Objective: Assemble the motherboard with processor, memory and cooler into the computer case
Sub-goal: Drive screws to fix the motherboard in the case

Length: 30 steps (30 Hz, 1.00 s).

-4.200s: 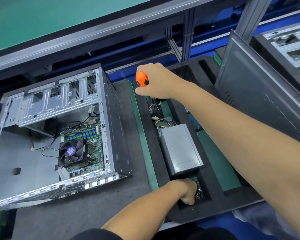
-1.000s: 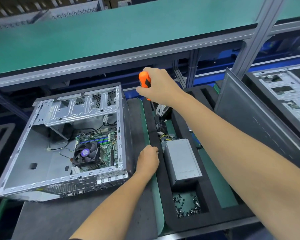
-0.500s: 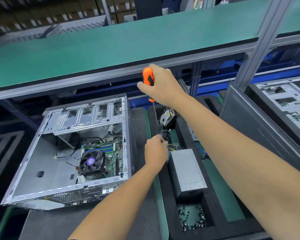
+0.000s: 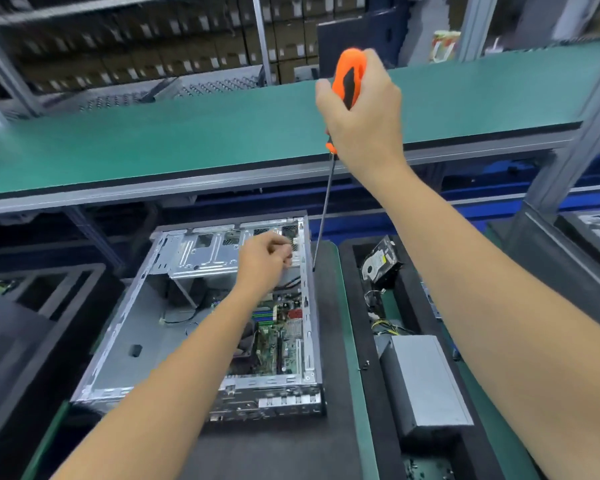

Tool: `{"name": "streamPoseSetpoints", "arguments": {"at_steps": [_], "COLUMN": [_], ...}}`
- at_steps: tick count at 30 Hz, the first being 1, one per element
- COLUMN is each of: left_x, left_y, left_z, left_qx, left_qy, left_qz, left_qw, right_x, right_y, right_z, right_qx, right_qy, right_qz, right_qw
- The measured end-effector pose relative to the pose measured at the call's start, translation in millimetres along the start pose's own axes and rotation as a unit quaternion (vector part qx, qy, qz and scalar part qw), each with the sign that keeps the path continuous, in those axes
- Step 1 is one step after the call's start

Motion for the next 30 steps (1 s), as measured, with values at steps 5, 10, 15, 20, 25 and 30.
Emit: {"name": "streamPoseSetpoints", "arguments": {"at_steps": [5,10,15,20,25,30], "left_x": [59.6,99.3,136.1,147.4,141.0,134.4], "left_y": [5.4,1.6,0.7,2.8,4.2,7.1], "left_z": [-38.2,-74.3,-117.0,-138.8,-146.6,-153.2], "left_qx": [0.020,0.044,0.055,0.048,0.061,0.061], "left_qy": [0.044,0.034,-0.051,-0.085,-0.092,-0.112], "left_qz": [-0.031,-0.097,-0.120,-0.107,-0.121,-0.141], "left_qw": [0.998,0.994,0.990,0.989,0.987,0.982], "right_x": [-39.2,-99.3,-157.0,-179.9,-188.0,-193.0], "right_y": [-10.7,-5.8,26.0,37.4,45.8,46.7], "right_z": [-55.8,-91.4,-86.5,-92.5,-86.6,-73.3], "right_qx": [0.029,0.009,-0.038,-0.042,-0.053,-0.066], "right_qy": [0.038,-0.011,-0.024,-0.023,-0.022,-0.032], "right_qz": [-0.017,-0.037,-0.060,-0.051,-0.052,-0.065], "right_qw": [0.999,0.999,0.997,0.998,0.997,0.995]}}
Point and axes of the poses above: each hand's wrist, its own y-axis away from the middle knuckle, its own x-axis out of the back of the hand, z = x × y, the point moved 10 cm from there along -y, towards the middle knuckle, and after that the axes turned 8 degrees about y, right-handed, at the moved point
